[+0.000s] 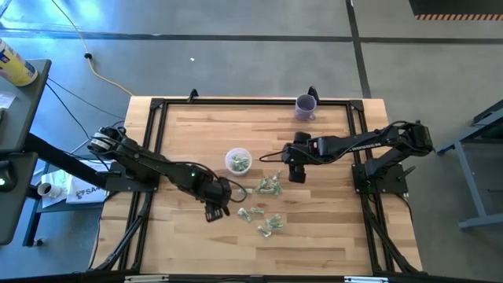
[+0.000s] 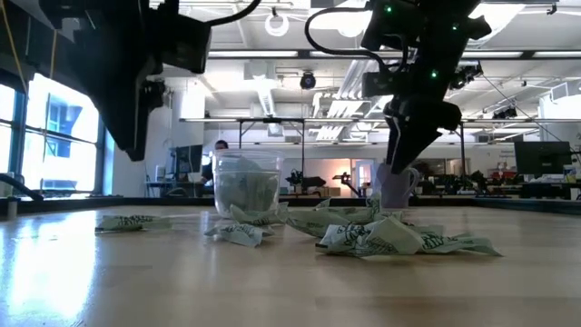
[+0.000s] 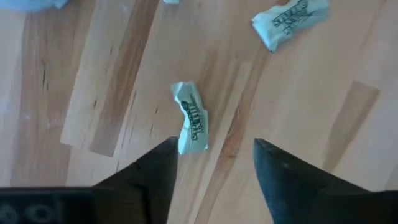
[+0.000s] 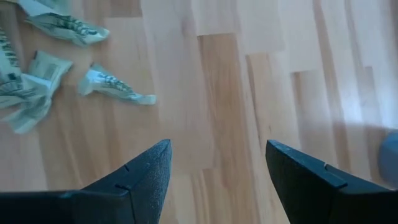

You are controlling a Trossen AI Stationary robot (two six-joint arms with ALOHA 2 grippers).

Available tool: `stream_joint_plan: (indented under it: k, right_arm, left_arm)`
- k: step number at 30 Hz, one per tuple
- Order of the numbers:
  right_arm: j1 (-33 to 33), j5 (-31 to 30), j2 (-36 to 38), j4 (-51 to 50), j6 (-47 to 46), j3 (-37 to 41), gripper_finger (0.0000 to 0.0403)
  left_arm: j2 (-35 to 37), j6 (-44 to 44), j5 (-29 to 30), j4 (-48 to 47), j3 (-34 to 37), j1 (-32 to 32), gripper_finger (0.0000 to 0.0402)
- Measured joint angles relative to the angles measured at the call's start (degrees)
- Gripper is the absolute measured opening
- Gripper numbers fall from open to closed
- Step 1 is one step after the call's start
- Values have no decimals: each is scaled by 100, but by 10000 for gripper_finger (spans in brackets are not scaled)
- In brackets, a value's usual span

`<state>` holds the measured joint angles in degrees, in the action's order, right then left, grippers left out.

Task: Pick and place Stevia / Truvia into bins
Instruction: Put the white stevia packet into the transparent container

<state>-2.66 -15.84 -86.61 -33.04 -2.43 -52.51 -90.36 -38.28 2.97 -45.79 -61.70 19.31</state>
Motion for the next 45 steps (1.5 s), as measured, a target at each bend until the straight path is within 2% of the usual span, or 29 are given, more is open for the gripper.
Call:
stream_joint_plan:
  k: [5,8,15,22,28,32,38,42,45]
  right_arm:
    - [2,140,0,-13,129,0,252]
    - [1,144,0,-16,141,0,252]
    - [2,232,0,-55,129,0,252]
    - [0,180,0,-33,137,0,252]
    - [2,112,0,-2,139,0,252]
    - [1,99,0,0,139,0,252]
    - [1,96,2,28,139,0,252]
    - [0,81,0,22,139,0,252]
    - [2,-40,0,-35,137,0,252]
  left_arm:
    - [3,-247,34,32,16,5,255]
    - [5,-183,139,486,79,148,248]
    - [5,-111,952,1254,562,715,231]
    - [3,-674,1102,1340,958,727,233]
    - [3,-784,1144,1955,1346,730,238]
    - [-28,-1014,1160,2035,1619,645,230]
    - [-32,-880,1087,2469,2006,344,181]
    - [-41,-550,1082,2605,2033,28,115]
    - [-21,-349,1023,2640,1991,-246,51]
